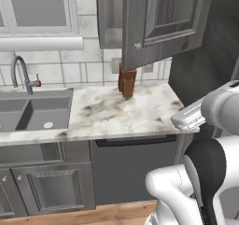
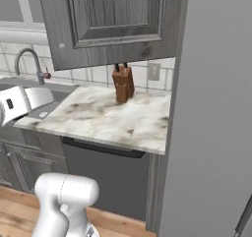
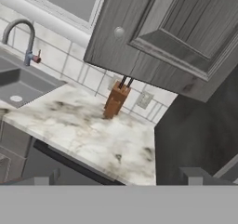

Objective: Close all open cabinet doors.

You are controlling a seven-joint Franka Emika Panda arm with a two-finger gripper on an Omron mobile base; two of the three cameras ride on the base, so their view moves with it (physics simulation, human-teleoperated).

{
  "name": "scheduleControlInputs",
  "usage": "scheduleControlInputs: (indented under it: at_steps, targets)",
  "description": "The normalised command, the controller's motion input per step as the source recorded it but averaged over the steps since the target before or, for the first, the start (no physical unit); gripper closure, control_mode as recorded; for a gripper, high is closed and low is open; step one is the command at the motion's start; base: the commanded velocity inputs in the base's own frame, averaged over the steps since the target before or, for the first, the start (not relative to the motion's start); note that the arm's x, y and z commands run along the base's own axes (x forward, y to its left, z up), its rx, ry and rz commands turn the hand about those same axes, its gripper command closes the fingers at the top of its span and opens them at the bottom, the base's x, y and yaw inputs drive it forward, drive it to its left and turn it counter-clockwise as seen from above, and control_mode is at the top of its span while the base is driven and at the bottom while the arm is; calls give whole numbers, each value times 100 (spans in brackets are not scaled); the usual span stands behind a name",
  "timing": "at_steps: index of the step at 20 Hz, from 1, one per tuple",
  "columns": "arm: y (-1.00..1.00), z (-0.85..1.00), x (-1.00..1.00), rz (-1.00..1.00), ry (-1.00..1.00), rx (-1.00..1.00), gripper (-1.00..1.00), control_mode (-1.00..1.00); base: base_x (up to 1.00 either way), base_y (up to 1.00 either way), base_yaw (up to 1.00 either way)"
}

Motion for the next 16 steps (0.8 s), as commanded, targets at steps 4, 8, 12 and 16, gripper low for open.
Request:
scheduleControlInputs:
  at_steps: [4, 8, 12, 16]
  targets:
    - [0, 0, 0, 0, 0, 0, -100, 100, 4, -1, 1]
    - [-9, -4, -4, 0, -8, -1, -100, -100, 0, 0, 0]
    - [-35, -9, -1, 10, -23, -5, -100, -100, 0, 0, 0]
    - [-68, 0, -15, 18, -19, -2, -100, -100, 0, 0, 0]
